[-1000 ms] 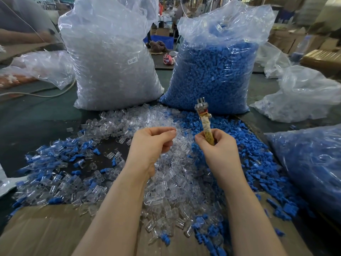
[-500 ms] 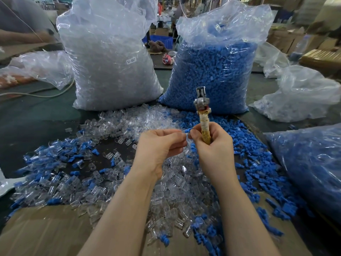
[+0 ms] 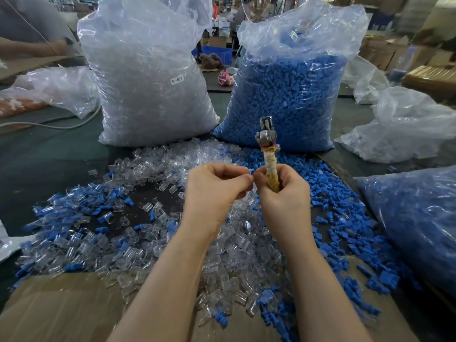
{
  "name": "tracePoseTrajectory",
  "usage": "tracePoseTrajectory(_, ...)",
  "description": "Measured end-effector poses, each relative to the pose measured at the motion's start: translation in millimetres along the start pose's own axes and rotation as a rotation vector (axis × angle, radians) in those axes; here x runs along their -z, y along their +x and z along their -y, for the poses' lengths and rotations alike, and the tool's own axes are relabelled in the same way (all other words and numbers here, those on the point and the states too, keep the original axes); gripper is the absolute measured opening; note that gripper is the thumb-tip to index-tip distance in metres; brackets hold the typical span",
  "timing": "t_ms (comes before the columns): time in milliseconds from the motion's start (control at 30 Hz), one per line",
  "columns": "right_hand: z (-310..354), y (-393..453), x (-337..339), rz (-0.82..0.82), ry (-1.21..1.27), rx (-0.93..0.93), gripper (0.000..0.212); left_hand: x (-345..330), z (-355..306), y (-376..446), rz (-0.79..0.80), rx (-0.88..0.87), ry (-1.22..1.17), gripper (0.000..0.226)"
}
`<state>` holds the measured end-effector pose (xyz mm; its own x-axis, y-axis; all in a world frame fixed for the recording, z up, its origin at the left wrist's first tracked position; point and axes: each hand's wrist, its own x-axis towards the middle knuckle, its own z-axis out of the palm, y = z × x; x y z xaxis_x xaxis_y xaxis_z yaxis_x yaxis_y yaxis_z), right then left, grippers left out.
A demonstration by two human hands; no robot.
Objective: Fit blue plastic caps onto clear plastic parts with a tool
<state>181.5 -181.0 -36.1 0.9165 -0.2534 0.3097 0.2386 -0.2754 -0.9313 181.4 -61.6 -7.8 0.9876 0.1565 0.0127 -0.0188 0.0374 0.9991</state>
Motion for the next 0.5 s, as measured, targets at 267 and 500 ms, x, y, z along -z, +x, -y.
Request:
tracePoseTrajectory(267, 6.5, 0.1, 5.4, 0.079, 0.089, -0.071, 0.013, -2.1, 5.3, 0.9, -0.042, -0.081, 0.089, 0.013)
tracePoseTrajectory(500, 5.8, 1.7, 5.1, 0.085, 0.093, -0.117, 0.015, -5.9, 10.4, -0.5, -0.1, -0.184, 0.195, 0.018)
